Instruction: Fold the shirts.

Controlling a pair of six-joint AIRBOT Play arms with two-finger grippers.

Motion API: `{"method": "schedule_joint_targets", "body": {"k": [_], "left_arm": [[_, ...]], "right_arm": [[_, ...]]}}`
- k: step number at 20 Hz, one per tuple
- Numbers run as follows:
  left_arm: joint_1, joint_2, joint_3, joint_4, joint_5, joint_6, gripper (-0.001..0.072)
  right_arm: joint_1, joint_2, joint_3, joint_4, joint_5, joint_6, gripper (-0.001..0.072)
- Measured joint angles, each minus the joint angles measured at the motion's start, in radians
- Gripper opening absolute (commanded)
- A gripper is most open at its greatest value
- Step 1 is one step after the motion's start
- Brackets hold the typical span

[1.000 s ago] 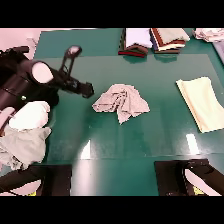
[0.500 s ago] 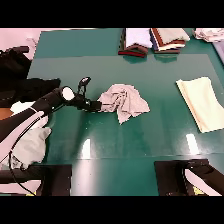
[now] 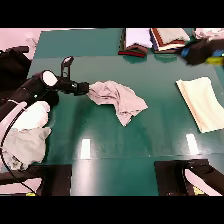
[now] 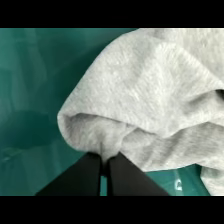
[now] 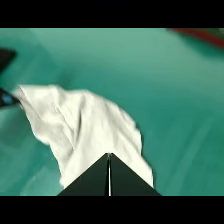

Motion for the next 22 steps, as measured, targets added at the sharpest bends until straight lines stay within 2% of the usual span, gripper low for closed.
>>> {"method": "schedule_joint_targets", "body": {"k": [1,2,7,14,15,17,19,22], "left_arm": [[0.004,0.004,0.004,0.014,-0.010,0.001,0.0022],[0.006,0.006,0.006,0.026,-0.018,0.003,0.0022],[0.013,0.013,0.012,0.065,-0.040,0.007,0.0022],[0.015,0.013,0.013,0.082,-0.048,0.007,0.0022],[0.016,0.013,0.013,0.084,-0.048,0.007,0.0022],[0.016,0.013,0.013,0.085,-0.047,0.007,0.0022],[0.016,0.013,0.013,0.085,-0.045,0.007,0.0022],[0.017,0.018,0.019,0.092,-0.048,0.007,0.0022]], "right_arm": [[0.000,-0.024,-0.053,0.000,-0.001,0.001,0.0377],[0.000,-0.053,-0.098,0.002,-0.001,0.001,0.0524],[0.002,-0.267,-0.271,0.009,-0.036,0.019,0.0508],[0.016,-0.494,-0.321,0.015,-0.164,0.061,0.0506],[0.019,-0.514,-0.316,0.026,-0.169,0.063,0.0441],[0.033,-0.552,-0.297,0.056,-0.183,0.057,0.0267],[0.058,-0.583,-0.270,0.075,-0.190,0.034,0.0015],[0.093,-0.599,-0.211,0.089,-0.201,0.008,0.0013]]}}
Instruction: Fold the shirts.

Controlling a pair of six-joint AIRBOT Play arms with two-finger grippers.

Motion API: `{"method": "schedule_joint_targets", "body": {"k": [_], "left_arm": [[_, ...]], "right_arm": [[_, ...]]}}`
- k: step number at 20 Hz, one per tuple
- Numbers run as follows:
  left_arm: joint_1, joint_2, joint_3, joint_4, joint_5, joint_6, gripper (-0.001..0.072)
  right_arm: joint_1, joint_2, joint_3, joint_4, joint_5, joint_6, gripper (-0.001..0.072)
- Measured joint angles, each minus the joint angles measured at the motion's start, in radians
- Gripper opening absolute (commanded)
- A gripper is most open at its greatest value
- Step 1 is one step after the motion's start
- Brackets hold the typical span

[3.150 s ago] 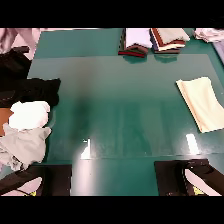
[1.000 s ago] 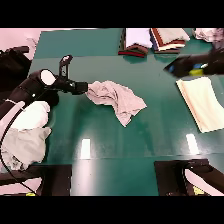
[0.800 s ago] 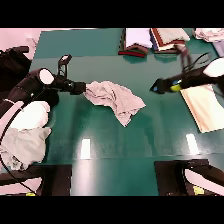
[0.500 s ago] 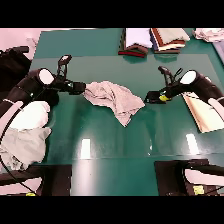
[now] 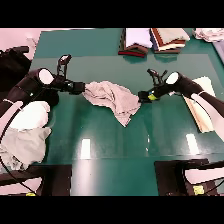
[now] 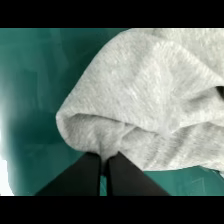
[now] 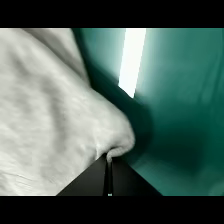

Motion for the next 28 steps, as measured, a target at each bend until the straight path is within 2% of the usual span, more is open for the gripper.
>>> {"method": "schedule_joint_targets", "body": {"k": [3,8,14,19,24,25,26,27,28], "left_arm": [[0.025,0.061,0.053,0.050,-0.004,0.000,0.0021],[0.073,0.275,0.256,0.148,-0.008,0.016,0.0022],[0.076,0.467,0.385,0.084,-0.087,0.090,0.0021],[-0.018,0.482,0.291,0.042,-0.226,0.153,0.0021],[-0.175,0.434,0.031,0.033,-0.293,0.209,0.0025],[-0.202,0.426,-0.015,0.029,-0.302,0.220,0.0192],[-0.226,0.420,-0.058,0.023,-0.311,0.228,0.0539],[-0.243,0.416,-0.086,0.014,-0.316,0.234,0.0585],[-0.252,0.412,-0.105,0.013,-0.322,0.233,0.0589]], "right_arm": [[0.000,0.057,0.105,-0.055,0.021,-0.014,0.0013],[-0.087,0.283,0.366,-0.156,0.127,-0.025,0.0013],[-0.146,0.501,0.570,-0.182,0.220,-0.027,0.0012],[-0.113,0.552,0.576,-0.190,0.330,-0.005,0.0012],[-0.100,0.585,0.376,-0.192,0.357,0.010,0.0012],[-0.105,0.592,0.333,-0.193,0.357,0.014,0.0012],[-0.112,0.600,0.290,-0.194,0.357,0.017,0.0012],[-0.117,0.607,0.255,-0.192,0.357,0.019,0.0013],[-0.124,0.611,0.224,-0.191,0.357,0.021,0.0013]]}}
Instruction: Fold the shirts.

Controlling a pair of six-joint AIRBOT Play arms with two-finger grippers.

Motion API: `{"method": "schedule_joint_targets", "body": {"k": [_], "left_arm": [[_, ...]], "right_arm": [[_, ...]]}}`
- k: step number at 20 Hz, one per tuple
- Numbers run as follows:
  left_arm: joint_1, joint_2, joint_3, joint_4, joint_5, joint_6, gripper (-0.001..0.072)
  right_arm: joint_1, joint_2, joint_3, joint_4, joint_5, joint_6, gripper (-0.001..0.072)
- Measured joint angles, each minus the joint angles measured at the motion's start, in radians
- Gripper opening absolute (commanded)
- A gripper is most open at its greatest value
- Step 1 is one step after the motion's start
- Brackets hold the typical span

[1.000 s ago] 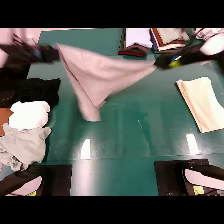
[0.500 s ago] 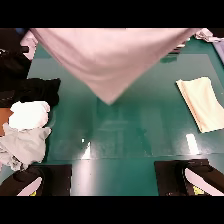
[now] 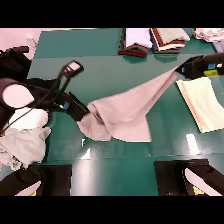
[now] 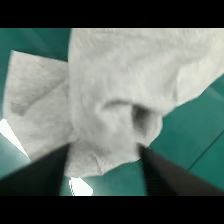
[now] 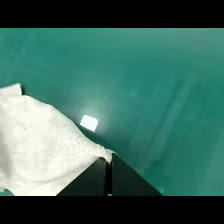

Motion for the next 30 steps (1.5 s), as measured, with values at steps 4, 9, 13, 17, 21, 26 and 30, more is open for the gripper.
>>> {"method": "schedule_joint_targets", "body": {"k": [4,9,13,17,21,26,30], "left_arm": [[0.069,-0.004,0.011,0.064,-0.039,-0.068,0.0589],[0.269,-0.002,-0.074,0.063,-0.048,-0.156,0.0589],[0.319,-0.002,-0.296,-0.115,0.064,-0.175,0.0588],[0.330,-0.002,-0.461,-0.262,0.178,-0.180,0.0588],[0.257,-0.003,-0.521,-0.328,0.280,-0.181,0.0587],[0.154,-0.071,-0.537,-0.362,0.381,-0.206,0.0432],[0.134,-0.108,-0.510,-0.391,0.459,-0.210,0.0022]], "right_arm": [[-0.014,0.008,-0.065,0.001,-0.005,0.004,0.0012],[-0.018,0.011,-0.085,0.002,-0.025,0.005,0.0013],[-0.018,0.011,-0.089,0.003,-0.048,0.005,0.0013],[-0.018,0.011,-0.090,0.003,-0.058,0.006,0.0012],[-0.018,0.011,-0.090,0.003,-0.060,0.006,0.0012],[-0.018,0.011,-0.090,0.009,-0.059,0.006,0.0012],[-0.018,0.012,-0.090,0.010,-0.053,0.005,0.0013]]}}
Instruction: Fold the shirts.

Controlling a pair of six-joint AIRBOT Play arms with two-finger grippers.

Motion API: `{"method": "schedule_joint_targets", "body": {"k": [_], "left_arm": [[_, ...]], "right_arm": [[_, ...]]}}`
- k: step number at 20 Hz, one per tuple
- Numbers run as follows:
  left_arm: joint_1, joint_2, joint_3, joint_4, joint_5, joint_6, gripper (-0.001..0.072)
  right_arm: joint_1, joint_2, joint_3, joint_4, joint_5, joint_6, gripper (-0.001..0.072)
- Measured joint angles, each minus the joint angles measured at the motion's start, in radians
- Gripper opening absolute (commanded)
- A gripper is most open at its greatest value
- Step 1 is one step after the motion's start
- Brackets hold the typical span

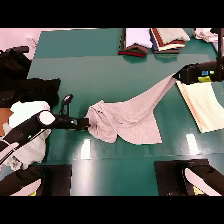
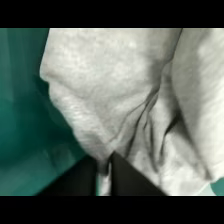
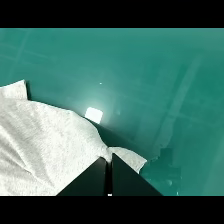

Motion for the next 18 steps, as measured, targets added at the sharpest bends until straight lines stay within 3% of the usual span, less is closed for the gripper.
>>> {"method": "schedule_joint_targets", "body": {"k": [5,11,18], "left_arm": [[0.096,0.012,0.244,0.080,-0.061,0.003,0.0022],[0.227,0.188,0.726,0.356,-0.168,0.004,0.0021],[0.253,0.364,1.109,0.520,-0.236,0.003,0.0021]], "right_arm": [[0.000,0.002,0.092,-0.006,0.003,0.000,0.0012],[0.000,0.002,0.397,-0.015,0.010,-0.014,0.0012],[0.000,0.005,0.722,-0.166,0.105,-0.019,0.0013]]}}
